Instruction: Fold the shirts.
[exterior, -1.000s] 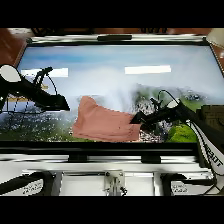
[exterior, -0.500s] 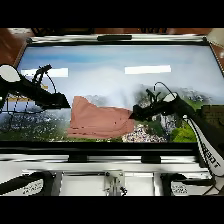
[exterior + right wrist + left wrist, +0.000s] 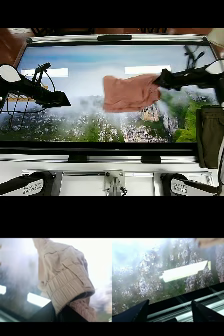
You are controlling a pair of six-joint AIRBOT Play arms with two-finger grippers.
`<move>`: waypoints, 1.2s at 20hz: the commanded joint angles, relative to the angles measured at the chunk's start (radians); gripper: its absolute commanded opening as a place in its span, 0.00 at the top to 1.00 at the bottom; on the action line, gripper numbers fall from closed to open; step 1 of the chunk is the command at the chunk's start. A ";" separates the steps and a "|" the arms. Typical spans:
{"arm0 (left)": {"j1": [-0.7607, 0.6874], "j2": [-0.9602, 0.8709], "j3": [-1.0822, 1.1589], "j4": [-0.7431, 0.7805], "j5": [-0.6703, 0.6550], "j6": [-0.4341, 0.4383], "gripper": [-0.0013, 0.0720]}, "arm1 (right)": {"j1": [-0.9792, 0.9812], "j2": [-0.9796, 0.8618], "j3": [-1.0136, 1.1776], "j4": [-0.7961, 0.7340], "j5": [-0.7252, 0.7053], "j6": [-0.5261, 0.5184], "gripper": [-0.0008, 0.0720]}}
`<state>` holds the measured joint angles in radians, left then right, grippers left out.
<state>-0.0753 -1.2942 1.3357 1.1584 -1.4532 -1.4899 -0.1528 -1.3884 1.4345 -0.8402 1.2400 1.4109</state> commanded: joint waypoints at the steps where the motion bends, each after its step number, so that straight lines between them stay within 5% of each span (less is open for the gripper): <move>1: 0.001 0.000 0.001 0.000 0.006 0.000 0.16 | -0.181 0.008 0.172 -0.152 0.108 0.056 0.91; 11: 0.000 0.000 0.001 -0.065 0.066 0.000 0.17 | -0.707 0.009 0.513 -0.253 0.402 0.098 0.91; 24: -0.002 0.000 0.001 -0.083 0.053 0.003 0.18 | -0.912 0.011 0.526 -0.658 0.588 0.116 0.91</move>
<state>-0.0772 -1.2942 1.3357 1.0798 -1.3903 -1.4883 -1.0180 -1.3785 1.9697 -1.3926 1.7687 1.5028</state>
